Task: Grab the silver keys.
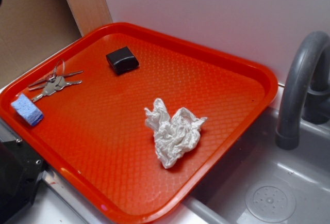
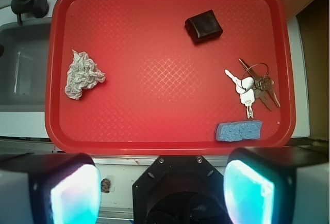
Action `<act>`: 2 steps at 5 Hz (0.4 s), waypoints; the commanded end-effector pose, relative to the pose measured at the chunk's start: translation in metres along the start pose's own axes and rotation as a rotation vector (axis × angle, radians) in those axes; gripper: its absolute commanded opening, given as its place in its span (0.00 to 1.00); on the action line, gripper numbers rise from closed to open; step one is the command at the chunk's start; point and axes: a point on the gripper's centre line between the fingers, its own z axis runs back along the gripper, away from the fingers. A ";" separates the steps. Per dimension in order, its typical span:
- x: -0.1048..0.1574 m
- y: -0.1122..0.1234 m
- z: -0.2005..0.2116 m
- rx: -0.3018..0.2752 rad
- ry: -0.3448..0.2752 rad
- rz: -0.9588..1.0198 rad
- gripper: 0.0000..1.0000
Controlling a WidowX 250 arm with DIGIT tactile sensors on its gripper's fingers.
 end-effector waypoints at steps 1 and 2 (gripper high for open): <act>0.000 0.000 0.000 0.000 0.000 0.000 1.00; 0.047 0.009 -0.036 0.061 -0.058 0.022 1.00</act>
